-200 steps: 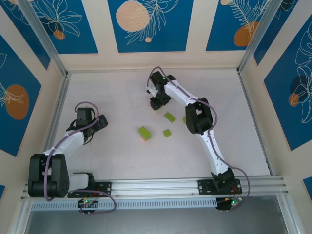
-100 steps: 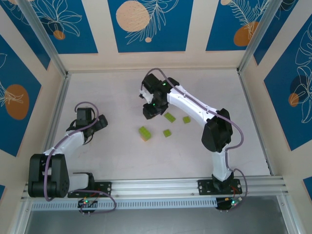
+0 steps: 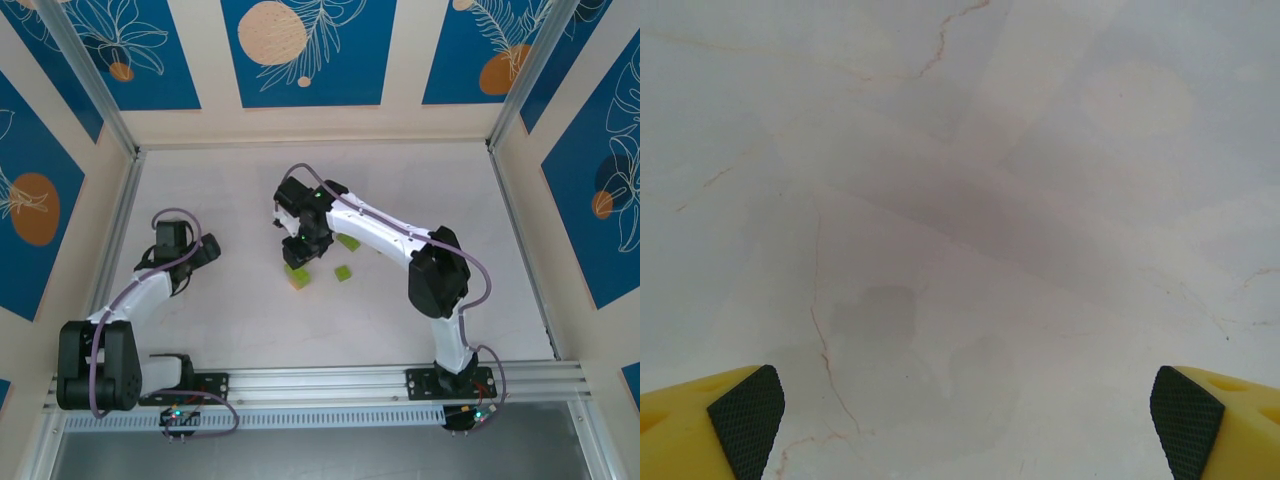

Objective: Assemble a carrot with lego

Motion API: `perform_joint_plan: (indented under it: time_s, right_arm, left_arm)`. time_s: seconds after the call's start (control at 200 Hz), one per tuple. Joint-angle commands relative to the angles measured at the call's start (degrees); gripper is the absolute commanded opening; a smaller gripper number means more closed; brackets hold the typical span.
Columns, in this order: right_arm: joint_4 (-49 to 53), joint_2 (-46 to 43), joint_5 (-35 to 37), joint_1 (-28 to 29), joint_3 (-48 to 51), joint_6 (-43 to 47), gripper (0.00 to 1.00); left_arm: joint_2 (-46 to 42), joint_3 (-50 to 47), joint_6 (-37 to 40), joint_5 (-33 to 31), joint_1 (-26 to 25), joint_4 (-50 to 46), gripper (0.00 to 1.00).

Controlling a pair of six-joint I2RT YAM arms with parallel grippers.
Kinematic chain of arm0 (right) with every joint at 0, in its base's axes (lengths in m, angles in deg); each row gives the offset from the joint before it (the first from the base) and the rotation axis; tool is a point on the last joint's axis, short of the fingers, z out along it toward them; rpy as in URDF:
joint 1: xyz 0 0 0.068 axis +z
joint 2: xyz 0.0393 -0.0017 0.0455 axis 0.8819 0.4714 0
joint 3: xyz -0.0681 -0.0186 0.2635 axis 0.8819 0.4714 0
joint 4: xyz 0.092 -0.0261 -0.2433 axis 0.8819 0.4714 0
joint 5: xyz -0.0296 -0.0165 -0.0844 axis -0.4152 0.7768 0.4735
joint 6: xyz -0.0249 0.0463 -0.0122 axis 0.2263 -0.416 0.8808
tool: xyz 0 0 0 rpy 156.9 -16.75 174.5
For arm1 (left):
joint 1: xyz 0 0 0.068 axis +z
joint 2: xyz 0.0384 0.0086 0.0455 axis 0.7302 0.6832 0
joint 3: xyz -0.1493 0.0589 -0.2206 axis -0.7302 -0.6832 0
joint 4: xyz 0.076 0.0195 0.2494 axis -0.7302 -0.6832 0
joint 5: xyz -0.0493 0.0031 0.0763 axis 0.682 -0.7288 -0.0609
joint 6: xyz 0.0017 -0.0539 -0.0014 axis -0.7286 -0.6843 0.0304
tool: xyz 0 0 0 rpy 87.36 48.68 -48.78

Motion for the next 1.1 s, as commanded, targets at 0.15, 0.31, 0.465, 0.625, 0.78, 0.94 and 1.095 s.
perform_joint_plan:
  time_s: [0.15, 0.31, 0.465, 0.625, 0.78, 0.94, 1.095]
  right_arm:
    - [-2.16, 1.24, -1.89, 0.53, 2.21, 0.27, 0.37]
    - [-2.63, 1.83, -2.44, 0.79, 2.34, 0.21, 0.37]
    - [-2.54, 2.49, -2.76, 1.41, 2.28, 0.08, 0.37]
    - [-2.36, 2.97, -2.51, 1.69, 2.68, -0.02, 0.37]
    - [-2.28, 2.95, -2.24, 1.77, 3.05, -0.11, 0.37]
    - [-1.93, 3.21, -1.5, 1.84, 3.08, -0.29, 0.37]
    - [-1.88, 3.38, -0.9, 2.35, 3.89, -0.99, 0.37]
  left_arm:
    - [-0.67, 0.02, -0.61, 0.33, 0.96, -0.08, 0.97]
    - [-0.49, 0.02, -0.55, 0.24, 0.95, -0.06, 0.97]
    - [-0.47, -0.02, -0.56, 0.24, 0.95, 0.01, 0.97]
    - [-0.47, -0.05, -0.55, 0.24, 0.95, 0.03, 0.97]
    - [-0.47, -0.13, -0.61, 0.26, 0.95, 0.13, 0.97]
    - [-0.41, -0.2, -0.53, 0.33, 1.0, 0.21, 0.97]
    - [-0.43, -0.26, -0.53, 0.24, 0.95, 0.24, 0.97]
